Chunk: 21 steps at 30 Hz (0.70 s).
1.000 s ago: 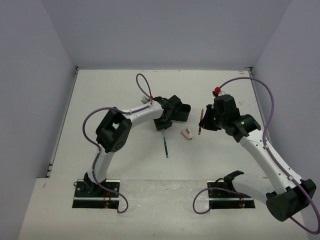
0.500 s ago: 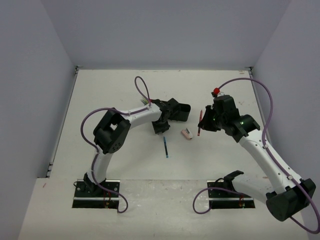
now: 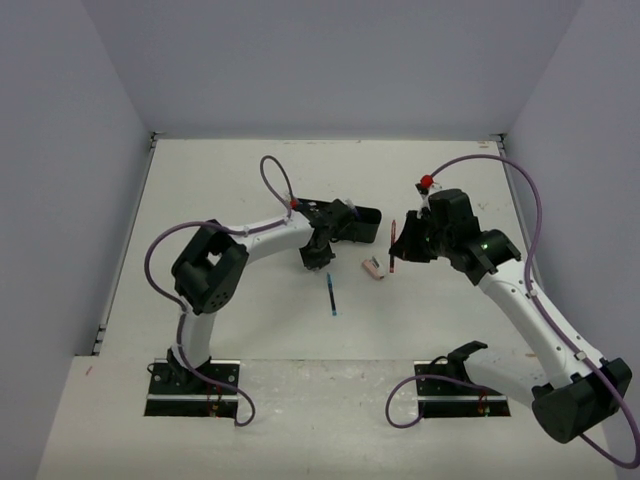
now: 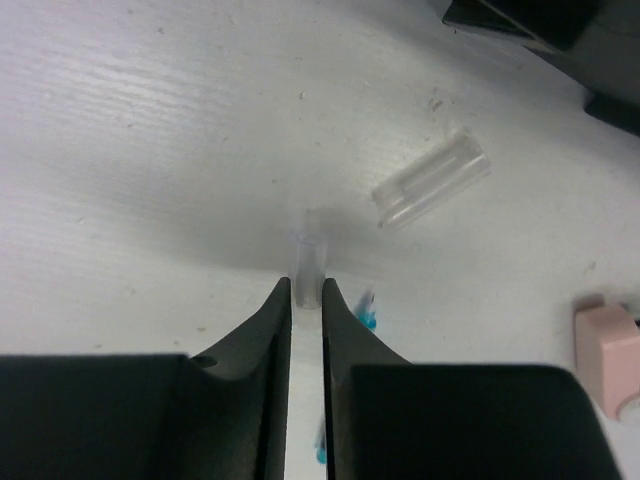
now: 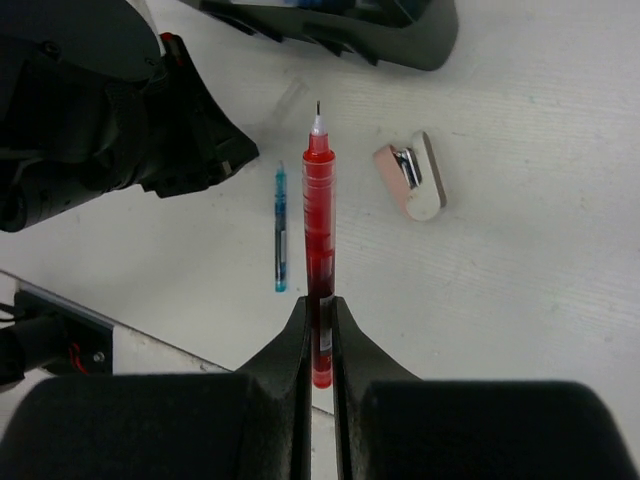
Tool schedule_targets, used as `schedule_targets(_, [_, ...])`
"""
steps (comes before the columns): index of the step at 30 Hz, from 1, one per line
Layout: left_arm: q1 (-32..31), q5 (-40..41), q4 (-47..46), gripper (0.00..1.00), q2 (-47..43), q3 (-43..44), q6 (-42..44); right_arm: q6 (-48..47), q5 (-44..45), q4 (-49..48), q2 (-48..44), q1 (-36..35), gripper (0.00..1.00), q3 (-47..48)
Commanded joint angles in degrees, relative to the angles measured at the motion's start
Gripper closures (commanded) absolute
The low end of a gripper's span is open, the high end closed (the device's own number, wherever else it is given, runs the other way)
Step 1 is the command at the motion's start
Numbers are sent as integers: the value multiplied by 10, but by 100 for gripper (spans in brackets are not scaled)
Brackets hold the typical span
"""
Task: Sort the stationery into containers
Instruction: Close the pen cap on the pen.
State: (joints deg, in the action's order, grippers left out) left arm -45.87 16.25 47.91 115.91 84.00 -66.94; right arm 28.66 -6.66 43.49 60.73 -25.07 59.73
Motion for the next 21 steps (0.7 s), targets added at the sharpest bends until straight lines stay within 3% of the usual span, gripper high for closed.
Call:
schedule_targets(1, [3,20,-32,100,-110,-13,39,-57,-117,-60,-26,1,100,-7])
schedule_targets(6, [3,52,-111,100,-236,-18,126,-59,-264,-121,-39,1,100,-39])
schedule_targets(9, [3,60,-165,100,-278,-9,184,-21,-306,-187,-48,1,100,-62])
schedule_targets(16, [25,25,-273,100,-342,-5,271,15,-291,-243,-37,1,100,-73])
schedule_targets(21, [28,-59,-381,100,-397,-113,265,46,-294,-324,-62,-15,100,-174])
